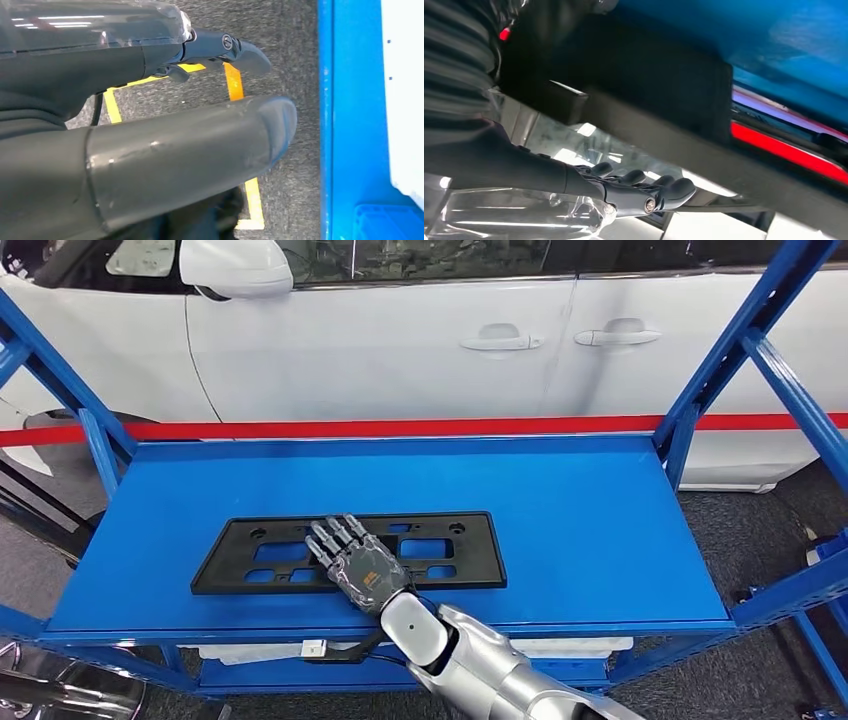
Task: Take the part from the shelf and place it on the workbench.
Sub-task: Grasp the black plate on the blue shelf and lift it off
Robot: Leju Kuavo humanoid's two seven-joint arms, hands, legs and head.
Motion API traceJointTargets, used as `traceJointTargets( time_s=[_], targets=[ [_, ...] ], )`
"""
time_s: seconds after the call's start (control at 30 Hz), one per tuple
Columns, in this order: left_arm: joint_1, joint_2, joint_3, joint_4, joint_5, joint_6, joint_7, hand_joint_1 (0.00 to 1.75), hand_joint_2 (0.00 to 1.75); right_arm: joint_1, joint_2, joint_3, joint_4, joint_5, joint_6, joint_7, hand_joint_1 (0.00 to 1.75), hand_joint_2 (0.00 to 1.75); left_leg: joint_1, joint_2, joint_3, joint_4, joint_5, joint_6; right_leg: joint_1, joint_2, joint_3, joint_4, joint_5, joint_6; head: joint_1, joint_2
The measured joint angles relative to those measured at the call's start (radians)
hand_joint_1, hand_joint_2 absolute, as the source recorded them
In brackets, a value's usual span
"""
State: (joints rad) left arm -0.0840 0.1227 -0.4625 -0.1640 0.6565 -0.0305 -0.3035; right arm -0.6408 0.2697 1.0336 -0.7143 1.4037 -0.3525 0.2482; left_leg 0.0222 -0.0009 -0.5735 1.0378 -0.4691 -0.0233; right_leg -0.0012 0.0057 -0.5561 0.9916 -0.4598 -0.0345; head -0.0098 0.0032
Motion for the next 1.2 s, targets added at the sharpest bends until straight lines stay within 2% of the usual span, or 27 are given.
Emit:
traceJointTargets(
  time_s=[0.03,0.07,0.1,0.17,0.2,0.23,0.3,0.33,0.37,0.4,0.47,0.5,0.53,0.57,0.63,0.7,0.73,0.8,0.83,0.87,0.9,0.93,1.0,1.03,1.07,1.17,1.2],
  targets=[
    [-0.002,0.001,-0.001,0.000,0.000,0.000,0.001,0.00,0.00,-0.007,0.006,0.000,0.014,0.000,0.000,0.002,0.00,1.75,-0.001,-0.001,0.020,-0.039,0.009,0.005,0.002,0.001,0.000,0.003,-0.002,0.005,0.000,0.000],
    [-0.004,0.001,-0.003,0.000,0.000,0.000,0.001,0.00,0.00,-0.013,0.011,0.000,0.027,0.001,0.000,0.002,0.00,1.75,-0.003,-0.002,0.026,-0.051,0.007,0.010,0.004,0.002,0.000,0.003,-0.002,0.009,0.000,0.000],
    [-0.004,0.001,-0.006,0.000,0.000,0.000,0.002,0.00,0.00,-0.019,0.015,0.000,0.038,0.001,0.000,0.002,0.16,1.75,-0.004,-0.003,0.026,-0.052,0.010,0.017,0.005,0.003,0.000,0.003,-0.001,0.013,0.000,0.000],
    [-0.005,0.001,-0.009,0.000,0.000,0.000,0.002,0.00,0.00,-0.028,0.020,0.001,0.056,0.001,0.000,0.002,0.96,1.75,-0.001,-0.001,0.026,-0.055,0.016,0.028,0.004,0.004,-0.004,0.012,-0.009,0.023,0.000,0.000],
    [-0.006,0.001,-0.011,0.000,-0.001,0.000,0.002,0.00,0.00,-0.032,0.021,0.001,0.064,-0.001,0.003,0.004,1.39,1.75,0.000,0.001,0.025,-0.057,0.019,0.034,0.003,0.003,-0.015,0.039,-0.029,0.028,0.000,0.000],
    [-0.007,0.001,-0.012,0.000,-0.001,0.000,0.003,0.00,0.00,-0.034,0.022,0.001,0.072,-0.006,0.008,0.010,1.65,1.75,0.001,0.003,0.024,-0.058,0.022,0.039,0.000,0.002,-0.035,0.086,-0.059,0.034,0.000,0.000],
    [-0.007,0.001,-0.013,0.000,-0.002,0.000,0.004,0.00,0.00,-0.040,0.024,-0.004,0.091,-0.029,0.029,0.025,1.69,1.75,0.000,0.006,0.018,-0.057,0.024,0.044,-0.003,0.000,-0.097,0.223,-0.131,0.041,0.000,0.000],
    [-0.006,0.002,-0.013,0.000,-0.002,-0.001,0.005,0.00,0.00,-0.045,0.026,-0.009,0.102,-0.044,0.042,0.031,1.69,1.75,0.000,0.007,0.016,-0.057,0.025,0.045,-0.004,0.000,-0.122,0.278,-0.150,0.043,0.000,0.000],
    [-0.006,0.002,-0.013,0.000,-0.002,-0.001,0.005,0.00,0.00,-0.052,0.029,-0.016,0.114,-0.058,0.055,0.033,1.69,1.75,0.000,0.008,0.015,-0.057,0.025,0.045,-0.004,0.000,-0.131,0.300,-0.150,0.042,0.000,0.000],
    [-0.007,0.003,-0.013,0.000,-0.002,-0.003,0.005,0.00,0.00,-0.059,0.031,-0.024,0.125,-0.070,0.065,0.033,1.70,1.75,0.000,0.008,0.015,-0.056,0.026,0.044,-0.005,0.000,-0.119,0.280,-0.130,0.040,0.000,0.000],
    [-0.008,0.003,-0.013,0.000,-0.001,-0.009,0.005,0.00,0.00,-0.075,0.036,-0.043,0.144,-0.092,0.083,0.034,1.71,1.75,-0.001,0.007,0.016,-0.057,0.028,0.041,-0.001,0.000,-0.045,0.144,-0.063,0.027,0.000,0.000],
    [-0.008,0.003,-0.013,0.000,-0.001,-0.012,0.004,0.00,0.00,-0.082,0.037,-0.054,0.152,-0.101,0.090,0.035,1.71,1.75,-0.002,0.005,0.015,-0.056,0.030,0.037,0.002,-0.001,-0.009,0.074,-0.038,0.019,0.000,0.000],
    [-0.008,0.003,-0.013,0.000,-0.001,-0.016,0.003,0.00,0.00,-0.088,0.038,-0.064,0.160,-0.108,0.096,0.036,1.71,1.75,-0.002,0.003,0.014,-0.056,0.032,0.033,0.006,-0.002,0.015,0.024,-0.024,0.013,0.000,0.000],
    [-0.008,0.003,-0.013,0.000,-0.001,-0.017,0.002,0.00,0.00,-0.092,0.039,-0.073,0.167,-0.112,0.099,0.037,1.71,1.75,-0.001,0.002,0.012,-0.057,0.034,0.027,0.010,-0.002,0.023,0.002,-0.020,0.008,0.000,0.000],
    [-0.008,0.005,-0.013,0.000,0.001,-0.018,0.001,0.00,0.00,-0.097,0.039,-0.089,0.179,-0.116,0.101,0.038,1.71,1.75,-0.001,0.002,0.010,-0.060,0.038,0.015,0.010,-0.003,0.020,-0.006,-0.014,0.003,0.000,0.000],
    [-0.008,0.007,-0.013,0.000,0.002,-0.019,0.000,0.00,0.00,-0.102,0.041,-0.102,0.188,-0.120,0.101,0.039,1.71,1.75,-0.001,0.002,-0.001,-0.039,0.020,0.005,0.004,-0.003,0.022,-0.019,-0.003,-0.006,0.000,0.000],
    [-0.009,0.009,-0.013,0.000,0.002,-0.019,0.000,0.00,0.00,-0.104,0.043,-0.109,0.193,-0.124,0.102,0.040,1.72,1.75,0.000,0.002,-0.018,0.000,-0.006,0.001,0.001,-0.005,0.023,-0.024,0.003,-0.010,0.000,0.000],
    [-0.008,0.011,-0.013,0.000,0.002,-0.020,0.000,0.00,0.00,-0.105,0.044,-0.124,0.203,-0.131,0.101,0.041,1.74,1.75,0.001,0.001,-0.077,0.130,-0.074,-0.006,0.003,-0.007,0.020,-0.025,0.005,-0.014,0.000,0.000],
    [-0.006,0.011,-0.013,0.000,0.002,-0.021,0.000,0.00,0.00,-0.105,0.044,-0.131,0.208,-0.134,0.100,0.041,1.75,1.75,0.001,0.001,-0.104,0.190,-0.095,-0.010,0.004,-0.008,0.018,-0.023,0.005,-0.015,0.000,0.000],
    [-0.005,0.012,-0.013,0.000,0.002,-0.023,0.000,0.00,0.00,-0.105,0.044,-0.137,0.213,-0.136,0.098,0.041,1.75,1.75,0.001,0.001,-0.118,0.221,-0.099,-0.012,0.005,-0.009,0.017,-0.020,0.003,-0.015,0.000,0.000],
    [-0.003,0.013,-0.013,0.000,0.002,-0.028,-0.001,0.00,0.00,-0.105,0.043,-0.144,0.216,-0.140,0.095,0.040,1.75,1.75,0.001,0.002,-0.113,0.211,-0.082,-0.013,0.006,-0.009,0.016,-0.017,0.001,-0.015,0.000,0.000],
    [-0.003,0.015,-0.013,0.000,0.002,-0.033,-0.002,0.00,0.00,-0.106,0.043,-0.152,0.217,-0.145,0.092,0.039,1.75,1.75,0.001,0.002,-0.090,0.165,-0.051,-0.013,0.005,-0.009,0.016,-0.014,-0.001,-0.013,0.000,0.000],
    [-0.003,0.018,-0.013,0.000,0.004,-0.047,-0.010,0.00,0.00,-0.107,0.043,-0.169,0.218,-0.163,0.087,0.036,1.75,1.75,0.000,0.002,-0.021,0.027,0.007,-0.009,0.007,-0.009,0.016,-0.004,-0.008,-0.007,0.000,0.000],
    [-0.003,0.019,-0.013,0.000,0.004,-0.055,-0.015,0.00,0.00,-0.109,0.043,-0.180,0.218,-0.177,0.086,0.034,1.75,1.75,-0.002,0.001,0.002,-0.019,0.020,-0.004,0.009,-0.008,0.014,-0.001,-0.010,-0.002,0.000,0.000],
    [-0.002,0.020,-0.013,0.000,0.005,-0.063,-0.022,0.00,0.00,-0.110,0.042,-0.192,0.218,-0.194,0.084,0.030,1.75,1.75,-0.003,0.001,0.015,-0.045,0.022,0.002,0.011,-0.007,0.013,0.001,-0.012,0.002,0.000,0.000],
    [0.006,0.022,-0.012,0.000,0.007,-0.085,-0.050,0.00,0.00,-0.114,0.034,-0.240,0.217,-0.277,0.088,-0.006,1.75,1.75,-0.002,0.001,0.018,-0.053,0.023,0.022,0.012,-0.006,0.012,0.004,-0.015,0.013,0.000,0.000],
    [0.009,0.023,-0.012,0.000,0.007,-0.091,-0.059,0.00,0.00,-0.116,0.030,-0.261,0.215,-0.312,0.094,-0.025,1.75,1.75,0.000,0.002,0.019,-0.055,0.024,0.029,0.011,-0.006,0.007,0.020,-0.028,0.018,0.000,0.000]
  ],
)
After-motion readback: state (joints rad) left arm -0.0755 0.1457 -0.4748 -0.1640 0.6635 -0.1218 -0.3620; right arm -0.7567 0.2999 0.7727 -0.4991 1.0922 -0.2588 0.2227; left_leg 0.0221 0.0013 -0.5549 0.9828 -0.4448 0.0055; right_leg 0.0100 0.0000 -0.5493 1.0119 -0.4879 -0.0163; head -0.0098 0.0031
